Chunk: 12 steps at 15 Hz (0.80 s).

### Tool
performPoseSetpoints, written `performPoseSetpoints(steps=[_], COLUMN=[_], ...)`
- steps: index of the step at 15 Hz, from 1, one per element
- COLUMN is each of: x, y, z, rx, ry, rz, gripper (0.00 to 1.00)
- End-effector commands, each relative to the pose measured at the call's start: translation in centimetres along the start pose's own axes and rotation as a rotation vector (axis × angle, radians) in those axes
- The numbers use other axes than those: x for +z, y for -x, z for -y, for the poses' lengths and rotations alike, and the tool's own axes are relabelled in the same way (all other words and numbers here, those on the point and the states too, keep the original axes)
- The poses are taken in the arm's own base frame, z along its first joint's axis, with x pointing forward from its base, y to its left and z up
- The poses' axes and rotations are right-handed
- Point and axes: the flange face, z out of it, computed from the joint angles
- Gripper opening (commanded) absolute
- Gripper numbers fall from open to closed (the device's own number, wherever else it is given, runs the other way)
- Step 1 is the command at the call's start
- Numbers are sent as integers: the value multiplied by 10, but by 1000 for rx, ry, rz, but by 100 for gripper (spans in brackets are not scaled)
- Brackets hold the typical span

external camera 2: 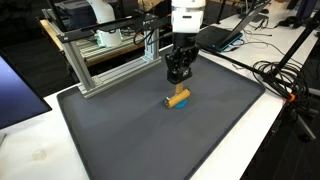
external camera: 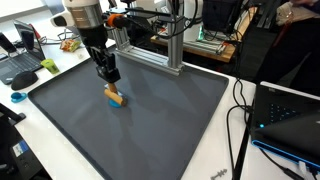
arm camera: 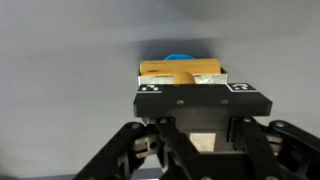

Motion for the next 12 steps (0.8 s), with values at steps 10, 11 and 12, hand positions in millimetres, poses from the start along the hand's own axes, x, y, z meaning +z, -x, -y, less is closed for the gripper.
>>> performPoseSetpoints(steps=[10,11,12], x=[42,41,39], y=[2,3,4], z=[14,15,16], rx=[-9,-20,-34], ry=[39,50,55], rz=[2,15,23], gripper=[22,22,22])
